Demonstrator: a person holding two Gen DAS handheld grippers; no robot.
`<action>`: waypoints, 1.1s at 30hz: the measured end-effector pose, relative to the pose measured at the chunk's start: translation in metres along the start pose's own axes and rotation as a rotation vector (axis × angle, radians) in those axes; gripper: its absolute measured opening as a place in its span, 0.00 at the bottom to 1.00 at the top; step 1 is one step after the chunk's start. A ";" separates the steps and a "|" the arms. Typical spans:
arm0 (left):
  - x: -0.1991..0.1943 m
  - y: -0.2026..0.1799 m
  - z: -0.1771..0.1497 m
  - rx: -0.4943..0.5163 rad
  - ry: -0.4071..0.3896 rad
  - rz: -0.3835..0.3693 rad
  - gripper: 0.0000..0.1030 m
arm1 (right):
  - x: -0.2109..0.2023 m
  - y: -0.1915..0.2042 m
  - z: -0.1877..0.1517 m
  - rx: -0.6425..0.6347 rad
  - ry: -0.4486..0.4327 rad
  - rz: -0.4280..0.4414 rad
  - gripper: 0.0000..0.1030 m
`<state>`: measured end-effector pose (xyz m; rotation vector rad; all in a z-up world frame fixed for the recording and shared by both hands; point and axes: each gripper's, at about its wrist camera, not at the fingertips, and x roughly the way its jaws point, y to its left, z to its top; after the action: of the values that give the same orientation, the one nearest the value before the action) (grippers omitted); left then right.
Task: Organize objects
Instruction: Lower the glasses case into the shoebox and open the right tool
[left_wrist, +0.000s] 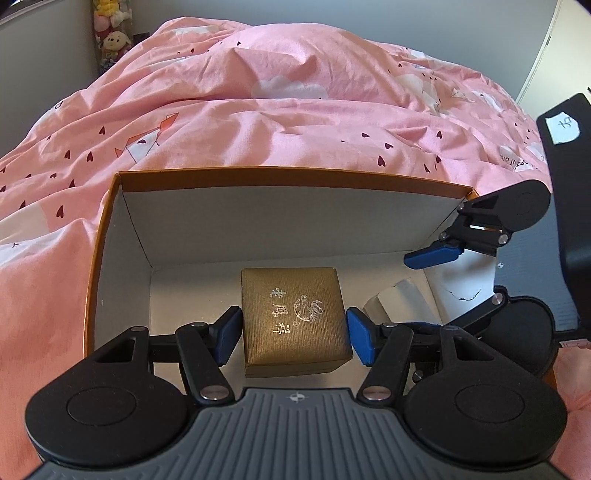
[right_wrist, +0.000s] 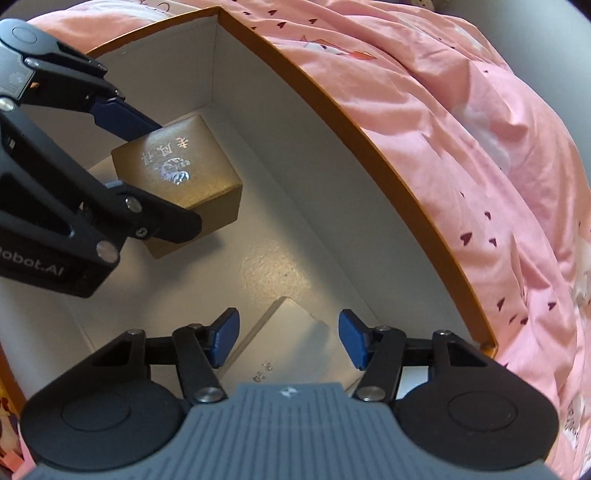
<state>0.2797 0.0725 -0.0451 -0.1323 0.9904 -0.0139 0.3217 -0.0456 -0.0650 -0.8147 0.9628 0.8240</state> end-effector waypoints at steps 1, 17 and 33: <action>0.001 0.000 0.001 0.001 0.002 0.003 0.68 | 0.004 -0.001 0.003 -0.017 0.000 -0.001 0.56; 0.011 -0.010 0.001 0.012 0.029 -0.035 0.68 | 0.029 -0.013 -0.001 0.036 0.145 -0.026 0.36; 0.045 -0.034 0.003 0.189 0.173 0.008 0.69 | -0.020 -0.002 -0.026 0.054 -0.017 -0.078 0.55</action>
<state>0.3085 0.0354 -0.0775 0.0476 1.1568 -0.1132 0.3071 -0.0738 -0.0555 -0.7922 0.9290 0.7335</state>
